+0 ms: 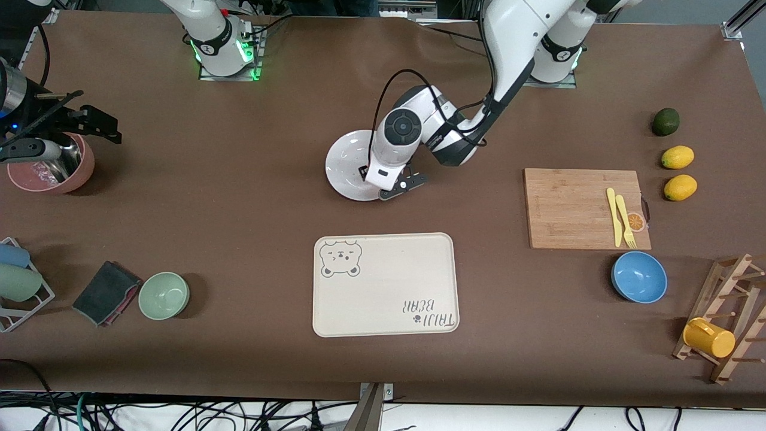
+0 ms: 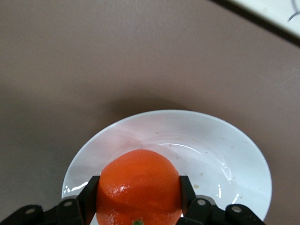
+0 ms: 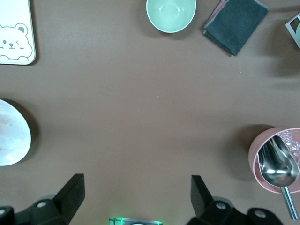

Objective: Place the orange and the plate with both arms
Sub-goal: 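Lower the orange onto the plate and open the left gripper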

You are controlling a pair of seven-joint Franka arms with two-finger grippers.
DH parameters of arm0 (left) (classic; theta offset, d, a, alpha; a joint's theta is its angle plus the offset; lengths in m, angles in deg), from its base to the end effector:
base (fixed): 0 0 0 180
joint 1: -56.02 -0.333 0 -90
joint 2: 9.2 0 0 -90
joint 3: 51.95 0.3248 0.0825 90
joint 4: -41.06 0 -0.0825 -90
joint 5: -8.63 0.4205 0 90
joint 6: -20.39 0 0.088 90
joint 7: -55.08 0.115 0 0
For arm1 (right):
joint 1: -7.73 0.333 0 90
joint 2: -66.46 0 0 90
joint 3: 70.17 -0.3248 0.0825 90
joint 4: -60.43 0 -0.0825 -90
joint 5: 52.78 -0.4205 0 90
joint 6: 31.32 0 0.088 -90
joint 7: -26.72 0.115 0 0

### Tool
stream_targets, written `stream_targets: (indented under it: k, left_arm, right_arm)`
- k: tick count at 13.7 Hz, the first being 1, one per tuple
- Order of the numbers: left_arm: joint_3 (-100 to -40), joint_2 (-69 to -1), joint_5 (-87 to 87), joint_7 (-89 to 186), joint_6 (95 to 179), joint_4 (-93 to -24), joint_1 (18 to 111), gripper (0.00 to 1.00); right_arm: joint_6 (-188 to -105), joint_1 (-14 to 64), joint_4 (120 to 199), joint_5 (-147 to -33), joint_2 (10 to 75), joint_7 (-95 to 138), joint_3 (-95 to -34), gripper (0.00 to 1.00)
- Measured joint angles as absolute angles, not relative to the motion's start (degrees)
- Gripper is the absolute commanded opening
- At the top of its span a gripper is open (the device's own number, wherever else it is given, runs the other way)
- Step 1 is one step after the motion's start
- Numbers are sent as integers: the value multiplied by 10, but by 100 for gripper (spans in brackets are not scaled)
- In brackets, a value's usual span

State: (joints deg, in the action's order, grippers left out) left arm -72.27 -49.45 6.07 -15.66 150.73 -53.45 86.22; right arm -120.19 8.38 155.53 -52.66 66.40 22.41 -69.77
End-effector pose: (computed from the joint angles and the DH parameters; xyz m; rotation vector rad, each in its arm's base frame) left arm 0.4717 -0.5360 0.1950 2.9455 0.6845 -0.3751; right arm 0.5839 0.0023 0.5781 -3.1326 -0.1248 0.1723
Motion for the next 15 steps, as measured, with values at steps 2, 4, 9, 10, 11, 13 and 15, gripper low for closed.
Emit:
stream_targets:
  k: [2,4,9,10,11,13,15]
  left_arm:
    - [-723,-506,61,-157,1508,-532,872,40]
    - [-723,-512,61,-157,1508,-531,877,100]
    - [-717,-509,61,-162,1508,-503,876,100]
    - [-714,-506,61,-168,1507,-496,875,100]
    - [-710,-502,61,-172,1505,-491,874,100]
    - [-699,-487,61,-177,1485,-485,864,100]
    - [-694,-469,68,-175,1441,-483,834,100]
  right_arm:
    - [-1202,84,1555,-527,664,224,-698,100]
    - [-1202,84,1555,-527,664,224,-698,100]
    - [-1201,84,1555,-527,664,224,-698,100]
    - [-1201,84,1555,-527,664,224,-698,100]
    - [-1201,84,1555,-527,664,224,-698,100]
    - [-1188,84,1555,-527,664,224,-698,100]
    - [-1160,89,1555,-527,661,223,-699,100]
